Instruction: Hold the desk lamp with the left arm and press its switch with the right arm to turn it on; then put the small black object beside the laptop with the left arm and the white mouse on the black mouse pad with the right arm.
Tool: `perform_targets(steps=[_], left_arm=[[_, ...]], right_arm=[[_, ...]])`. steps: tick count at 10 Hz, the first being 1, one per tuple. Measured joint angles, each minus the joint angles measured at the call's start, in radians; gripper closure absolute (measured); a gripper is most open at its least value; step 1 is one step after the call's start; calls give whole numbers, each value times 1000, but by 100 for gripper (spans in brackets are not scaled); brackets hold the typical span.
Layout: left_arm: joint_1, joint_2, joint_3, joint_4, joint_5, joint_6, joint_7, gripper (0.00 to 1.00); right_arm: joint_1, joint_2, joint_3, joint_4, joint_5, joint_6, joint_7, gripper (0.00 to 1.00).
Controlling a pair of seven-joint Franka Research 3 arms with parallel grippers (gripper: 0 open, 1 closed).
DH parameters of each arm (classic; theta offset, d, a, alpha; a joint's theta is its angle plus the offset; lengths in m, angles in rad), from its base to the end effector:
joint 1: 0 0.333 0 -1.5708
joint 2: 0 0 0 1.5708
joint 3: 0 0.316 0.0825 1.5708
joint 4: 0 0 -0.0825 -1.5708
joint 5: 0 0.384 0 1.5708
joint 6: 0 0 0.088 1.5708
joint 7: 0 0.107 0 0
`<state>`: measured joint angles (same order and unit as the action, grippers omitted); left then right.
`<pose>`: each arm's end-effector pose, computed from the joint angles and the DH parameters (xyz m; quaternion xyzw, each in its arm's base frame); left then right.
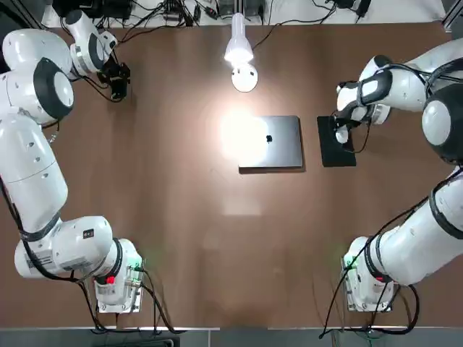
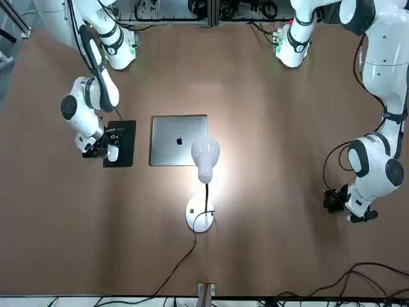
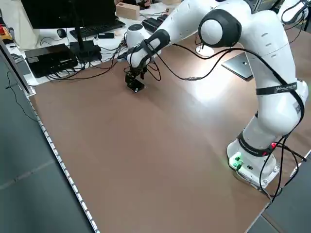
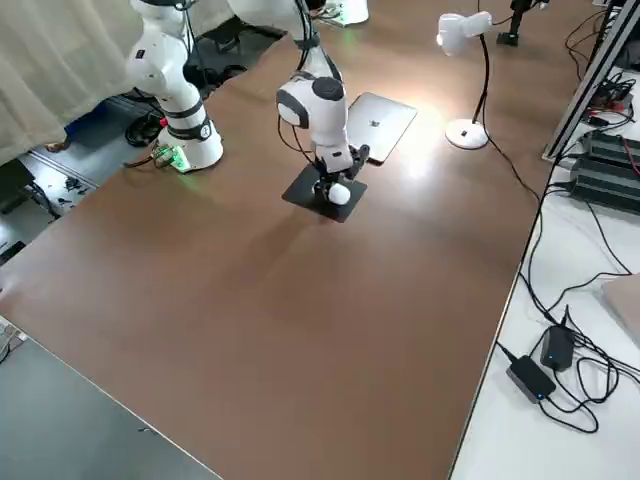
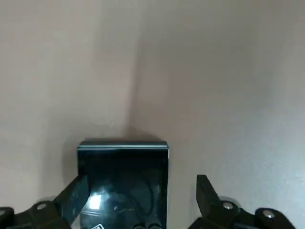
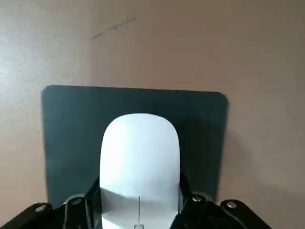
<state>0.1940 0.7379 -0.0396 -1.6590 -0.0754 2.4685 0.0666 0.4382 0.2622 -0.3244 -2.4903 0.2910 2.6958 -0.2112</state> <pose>0.6813 0.1094 0.1847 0.9956 0.0780 0.0397 0.0335 0.4651 0.0363 0.1879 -0.9991 -0.0343 0.0153 0.0194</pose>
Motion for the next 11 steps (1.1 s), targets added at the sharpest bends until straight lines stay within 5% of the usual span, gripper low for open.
perform_targets(steps=[4,7,9,11], left_arm=[[1,0,14,-1,0,1,0,0],[0,4,17,-2,0,1,-18,0],[-1,9,16,-2,0,1,-21,1],[-1,13,17,-2,0,2,-21,10]], right_arm=[[10,0,-7,-5,0,1,11,37],[10,-7,-12,-3,0,6,11,0],[10,-77,-15,25,0,-2,11,0],[-2,-169,-25,151,-9,-229,11,0]])
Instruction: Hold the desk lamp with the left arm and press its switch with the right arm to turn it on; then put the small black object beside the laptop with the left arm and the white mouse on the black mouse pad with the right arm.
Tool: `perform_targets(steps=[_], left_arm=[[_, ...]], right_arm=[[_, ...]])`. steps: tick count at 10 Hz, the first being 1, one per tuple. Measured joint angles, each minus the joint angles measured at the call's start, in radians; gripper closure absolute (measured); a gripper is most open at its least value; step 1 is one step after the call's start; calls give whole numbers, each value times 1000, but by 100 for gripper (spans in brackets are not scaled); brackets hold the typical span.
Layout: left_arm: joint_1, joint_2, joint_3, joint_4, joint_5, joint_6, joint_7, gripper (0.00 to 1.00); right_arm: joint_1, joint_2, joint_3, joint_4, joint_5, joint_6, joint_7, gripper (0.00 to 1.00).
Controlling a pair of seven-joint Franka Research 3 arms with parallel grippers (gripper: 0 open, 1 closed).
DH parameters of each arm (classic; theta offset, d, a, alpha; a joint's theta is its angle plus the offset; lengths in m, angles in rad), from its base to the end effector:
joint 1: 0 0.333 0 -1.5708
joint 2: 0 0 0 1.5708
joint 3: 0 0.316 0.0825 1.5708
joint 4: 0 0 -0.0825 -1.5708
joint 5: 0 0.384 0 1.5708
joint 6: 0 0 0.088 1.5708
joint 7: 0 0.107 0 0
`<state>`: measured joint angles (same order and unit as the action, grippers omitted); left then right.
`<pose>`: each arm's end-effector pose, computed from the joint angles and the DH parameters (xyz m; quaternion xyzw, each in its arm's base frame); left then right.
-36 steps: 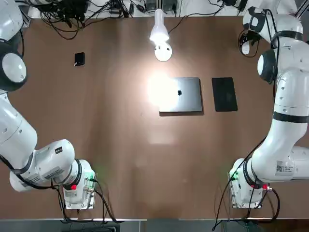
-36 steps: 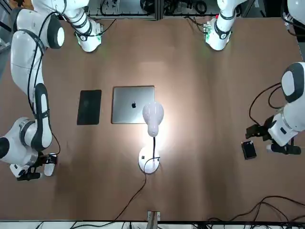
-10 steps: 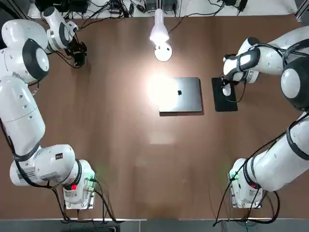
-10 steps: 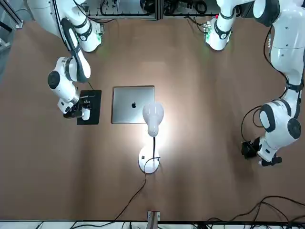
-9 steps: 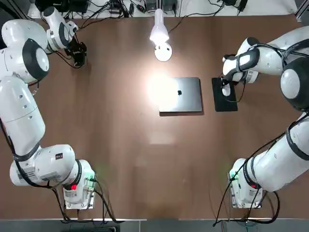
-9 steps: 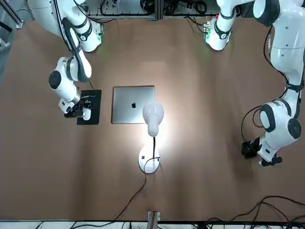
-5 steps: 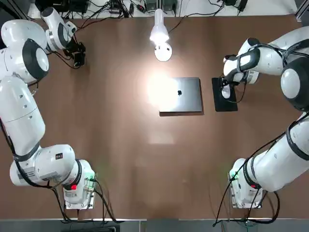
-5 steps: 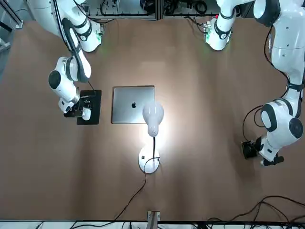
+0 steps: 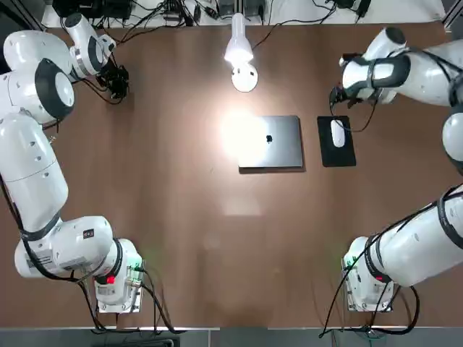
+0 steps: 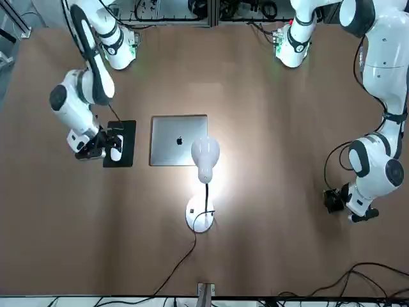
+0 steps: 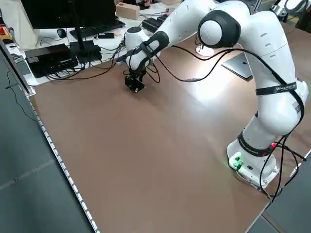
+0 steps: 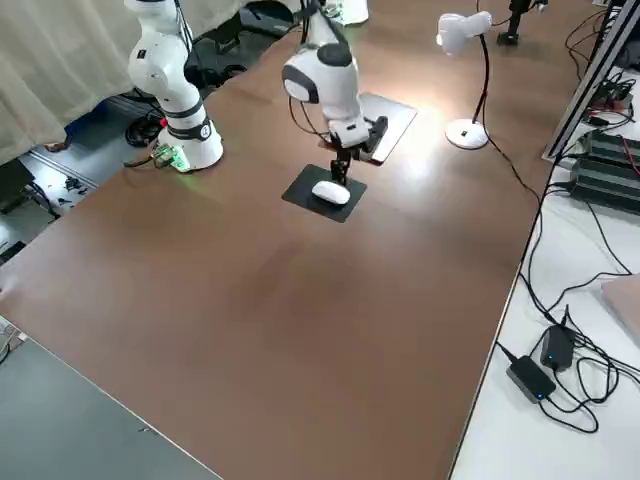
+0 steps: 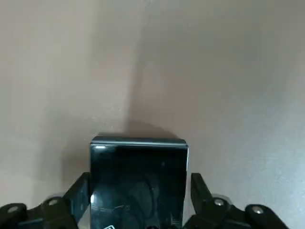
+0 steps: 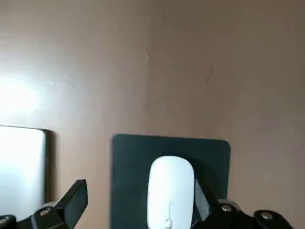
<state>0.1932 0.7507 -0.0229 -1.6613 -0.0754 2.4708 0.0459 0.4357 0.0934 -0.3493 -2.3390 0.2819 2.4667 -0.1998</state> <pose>0.6772 0.1184 0.1750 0.9946 0.0941 0.0326 0.0286 0.5142 0.0437 0.3012 -0.9964 -0.0356 -0.0256 0.0728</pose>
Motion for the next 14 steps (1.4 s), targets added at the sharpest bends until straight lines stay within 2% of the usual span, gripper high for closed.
perform_targets(steps=[1,2,3,5,7,9,10,11,12,13,14], left_arm=[[0,0,1,1,0,1,0,15],[0,-1,0,2,1,1,0,20],[-1,-2,-3,5,1,1,0,20],[-12,-40,-34,4,1,-6,-47,20],[-33,-137,-108,-57,1,-41,-130,20],[-60,-233,-184,-186,54,-43,-250,20],[-72,-267,-231,-252,123,-38,-362,20],[-77,-293,-293,-313,190,-34,-490,20],[-85,-315,-355,-367,243,-31,-613,20],[-109,-333,-398,-410,273,-27,-721,20],[-155,-346,-411,-442,284,-19,-801,20]], right_arm=[[-31,-20,-7,126,-36,-178,-1,0],[-71,-27,-13,292,-82,-373,-1,0],[-104,-26,-15,438,-116,-523,-1,0],[-128,-13,-16,658,-167,-691,-1,0],[-130,19,-15,804,-175,-795,41,0],[-132,39,-14,862,-178,-827,108,0],[-167,43,15,869,-183,-829,115,0],[-266,44,113,871,-219,-831,116,0],[-387,43,242,875,-269,-832,116,0],[-464,39,317,877,-295,-836,116,0],[-492,30,341,877,-305,-850,116,0]])
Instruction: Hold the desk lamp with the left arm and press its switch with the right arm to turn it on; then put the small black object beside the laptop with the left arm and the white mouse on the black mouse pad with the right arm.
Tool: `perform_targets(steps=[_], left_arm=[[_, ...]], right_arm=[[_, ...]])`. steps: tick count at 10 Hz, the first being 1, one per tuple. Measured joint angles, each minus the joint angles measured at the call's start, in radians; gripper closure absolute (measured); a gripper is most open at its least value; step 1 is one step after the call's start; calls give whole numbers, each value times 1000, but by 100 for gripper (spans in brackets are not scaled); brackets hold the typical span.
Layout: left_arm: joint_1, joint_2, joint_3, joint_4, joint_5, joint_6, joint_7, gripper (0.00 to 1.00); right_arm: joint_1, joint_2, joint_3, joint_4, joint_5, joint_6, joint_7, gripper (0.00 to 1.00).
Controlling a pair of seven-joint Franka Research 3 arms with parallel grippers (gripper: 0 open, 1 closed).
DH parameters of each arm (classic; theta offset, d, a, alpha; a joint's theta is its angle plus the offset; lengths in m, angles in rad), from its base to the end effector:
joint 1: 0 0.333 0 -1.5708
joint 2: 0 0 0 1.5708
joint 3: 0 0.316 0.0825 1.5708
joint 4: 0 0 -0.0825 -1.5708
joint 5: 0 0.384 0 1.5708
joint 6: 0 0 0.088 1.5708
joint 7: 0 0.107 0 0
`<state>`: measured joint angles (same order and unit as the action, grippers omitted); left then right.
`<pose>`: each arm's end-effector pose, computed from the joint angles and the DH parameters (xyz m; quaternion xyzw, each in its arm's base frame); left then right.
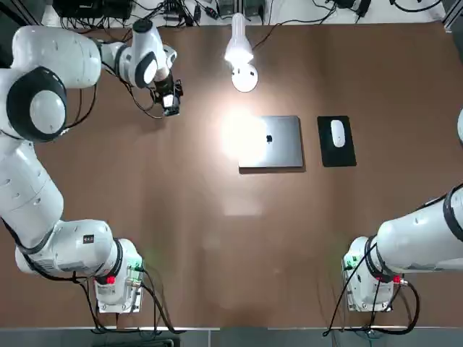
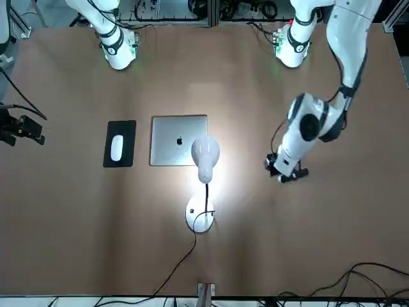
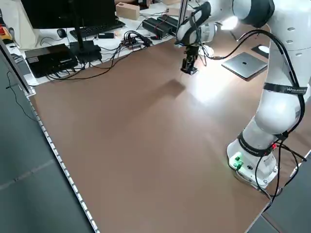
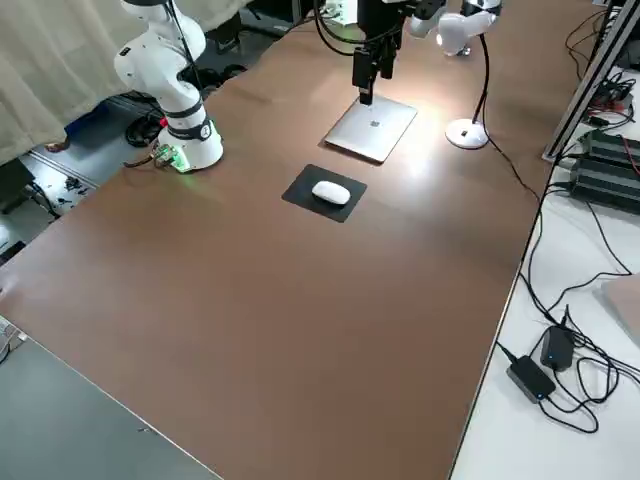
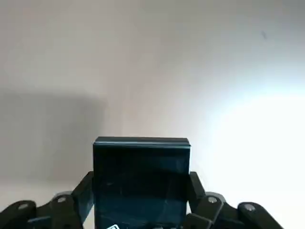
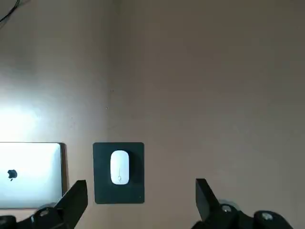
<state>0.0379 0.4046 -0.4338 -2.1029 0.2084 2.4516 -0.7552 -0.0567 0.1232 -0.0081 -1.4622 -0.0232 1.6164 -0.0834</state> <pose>0.5360 -0.2213 0.2397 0.9934 0.1133 -0.0128 0.0126 0.5958 -0.0407 0.6092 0.9998 0.0097 0.0146 0.0132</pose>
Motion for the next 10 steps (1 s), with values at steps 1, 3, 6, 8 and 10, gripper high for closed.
perform_targets(steps=[1,3,6,8,10], left_arm=[[-54,-9,-1,-26,1,15,-55,20],[-128,-11,-1,-86,2,99,-93,20],[-206,-10,0,-121,2,173,-114,20],[-265,-8,2,-116,7,174,-177,20],[-301,9,5,-117,39,174,-209,20]], right_arm=[[-6,-10,6,0,-2,-17,0,0],[-6,-17,12,2,-3,-27,0,0],[-6,-18,18,20,-3,-27,0,0],[-6,-18,18,21,-4,-27,1,0],[-6,-18,18,21,-4,-27,2,0]])
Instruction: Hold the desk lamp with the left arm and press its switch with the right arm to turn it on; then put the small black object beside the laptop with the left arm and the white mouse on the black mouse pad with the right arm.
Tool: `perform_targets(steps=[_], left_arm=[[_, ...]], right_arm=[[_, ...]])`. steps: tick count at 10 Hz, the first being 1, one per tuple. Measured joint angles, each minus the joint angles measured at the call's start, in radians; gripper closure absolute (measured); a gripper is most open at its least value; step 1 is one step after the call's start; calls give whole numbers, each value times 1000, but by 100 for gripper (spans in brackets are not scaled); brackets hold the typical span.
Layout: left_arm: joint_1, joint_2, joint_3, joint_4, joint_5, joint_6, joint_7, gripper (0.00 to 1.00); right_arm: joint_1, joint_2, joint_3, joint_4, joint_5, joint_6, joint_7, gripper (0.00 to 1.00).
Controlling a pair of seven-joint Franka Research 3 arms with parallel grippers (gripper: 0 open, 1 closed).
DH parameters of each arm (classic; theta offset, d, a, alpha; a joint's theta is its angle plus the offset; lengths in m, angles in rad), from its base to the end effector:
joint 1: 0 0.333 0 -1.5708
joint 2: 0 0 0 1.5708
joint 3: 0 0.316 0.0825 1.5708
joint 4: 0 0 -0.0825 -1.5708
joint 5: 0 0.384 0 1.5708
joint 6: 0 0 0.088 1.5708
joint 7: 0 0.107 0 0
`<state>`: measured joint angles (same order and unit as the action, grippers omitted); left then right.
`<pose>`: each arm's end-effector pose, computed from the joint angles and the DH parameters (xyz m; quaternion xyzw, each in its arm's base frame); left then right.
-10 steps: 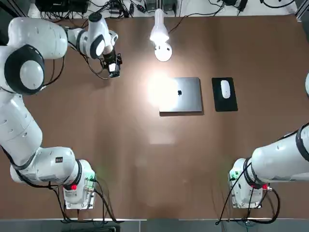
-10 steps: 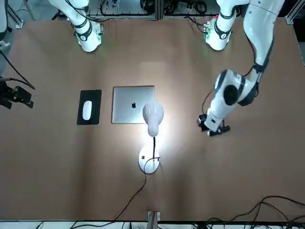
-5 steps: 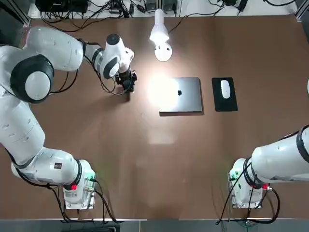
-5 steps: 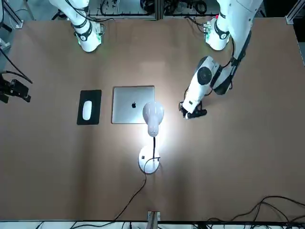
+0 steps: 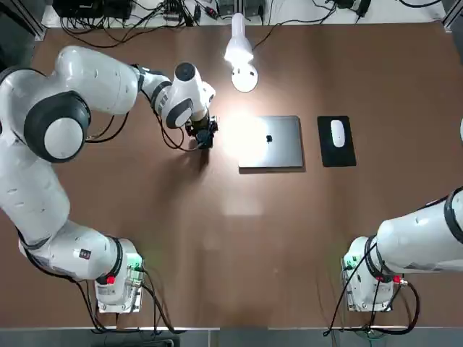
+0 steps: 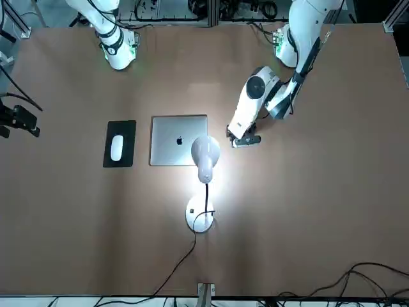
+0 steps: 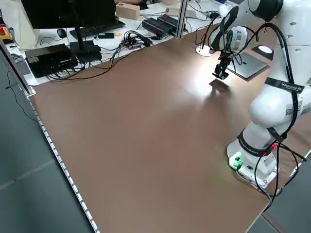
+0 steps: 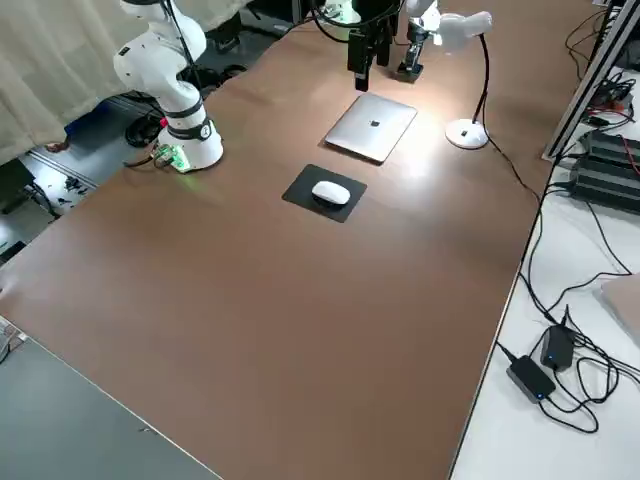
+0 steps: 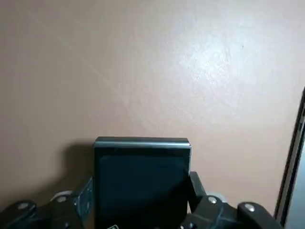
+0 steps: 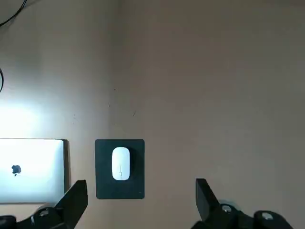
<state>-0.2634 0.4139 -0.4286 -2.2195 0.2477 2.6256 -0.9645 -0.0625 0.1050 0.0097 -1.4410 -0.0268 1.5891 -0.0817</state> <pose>0.4201 -0.3603 0.2072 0.9984 0.0470 -0.0003 0.0303 0.5885 -0.0343 0.6275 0.9996 0.0144 0.0206 0.0143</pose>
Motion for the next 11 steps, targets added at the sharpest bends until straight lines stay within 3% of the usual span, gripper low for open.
perform_targets(steps=[3,9,11], left_arm=[[-2,33,5,3,110,2,-55,20],[7,91,18,66,120,12,-57,20],[7,91,18,68,122,12,-56,15]], right_arm=[[-1,0,-1,0,0,-14,5,0],[-14,0,-2,0,0,-11,9,0],[-14,2,3,-7,1,42,9,0]])
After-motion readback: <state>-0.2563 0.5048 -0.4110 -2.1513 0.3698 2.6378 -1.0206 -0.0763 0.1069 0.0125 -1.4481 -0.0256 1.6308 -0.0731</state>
